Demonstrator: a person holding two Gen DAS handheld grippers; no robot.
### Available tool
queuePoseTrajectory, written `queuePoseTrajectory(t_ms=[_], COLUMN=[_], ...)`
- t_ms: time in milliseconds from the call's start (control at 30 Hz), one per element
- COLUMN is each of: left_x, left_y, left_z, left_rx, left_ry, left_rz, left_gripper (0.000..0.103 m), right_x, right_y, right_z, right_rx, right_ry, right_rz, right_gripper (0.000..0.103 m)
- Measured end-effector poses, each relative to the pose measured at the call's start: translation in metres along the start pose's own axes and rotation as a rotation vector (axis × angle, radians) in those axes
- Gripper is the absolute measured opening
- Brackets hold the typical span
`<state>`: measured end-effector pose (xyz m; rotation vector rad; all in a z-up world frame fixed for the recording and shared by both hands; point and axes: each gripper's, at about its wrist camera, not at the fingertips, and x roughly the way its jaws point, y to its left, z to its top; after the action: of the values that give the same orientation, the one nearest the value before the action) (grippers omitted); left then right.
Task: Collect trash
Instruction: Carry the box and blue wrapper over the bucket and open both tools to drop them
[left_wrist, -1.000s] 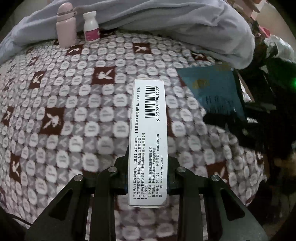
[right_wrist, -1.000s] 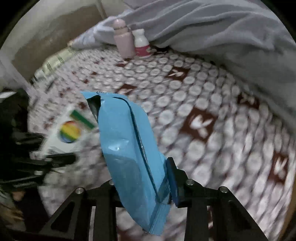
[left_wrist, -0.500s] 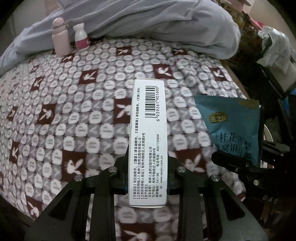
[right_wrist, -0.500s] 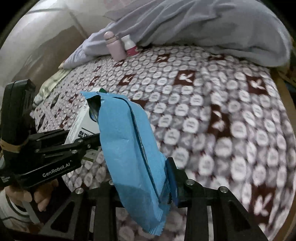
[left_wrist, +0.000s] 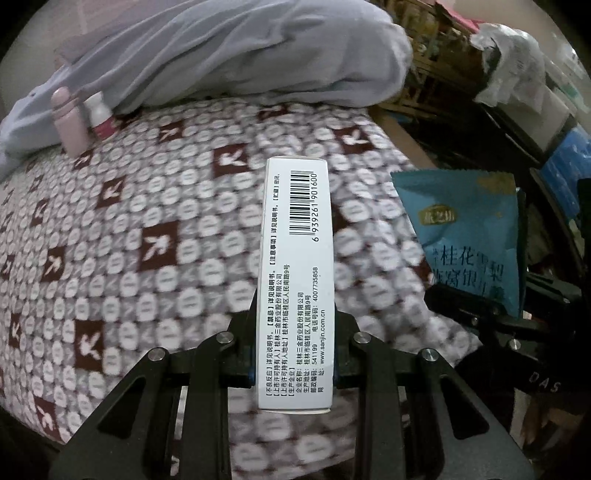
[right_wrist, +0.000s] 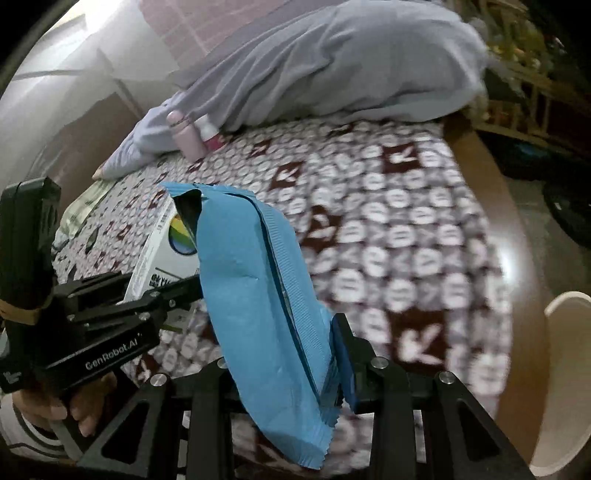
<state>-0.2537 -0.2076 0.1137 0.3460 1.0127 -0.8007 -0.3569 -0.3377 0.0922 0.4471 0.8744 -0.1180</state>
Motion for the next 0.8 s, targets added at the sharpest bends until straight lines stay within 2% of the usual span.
queuePoseTrajectory(t_ms=[133,567,800], left_x=[0.0,0.009,0.02], left_y=[-0.024,-0.123,-0.174], left_z=[0.005,0.025,0.03], left_rx=[0.034,0.162,0.236], left_ry=[-0.009,-0.013,0.003], left_rz=[-0.02,-0.16,-0.195], left_gripper=[0.025,0.025,0.025], right_x=[-0.015,-0.066,-0.092], right_y=[-0.02,-0.095,-0.137], right_z=[-0.004,-0.029,-0.047], right_rx=[0.036,0.165,0.241], right_ry=[-0.031,-0.089,-0.112], right_rz=[-0.032,-0.171,-0.24], right_gripper=[0.032,0.032,0.032])
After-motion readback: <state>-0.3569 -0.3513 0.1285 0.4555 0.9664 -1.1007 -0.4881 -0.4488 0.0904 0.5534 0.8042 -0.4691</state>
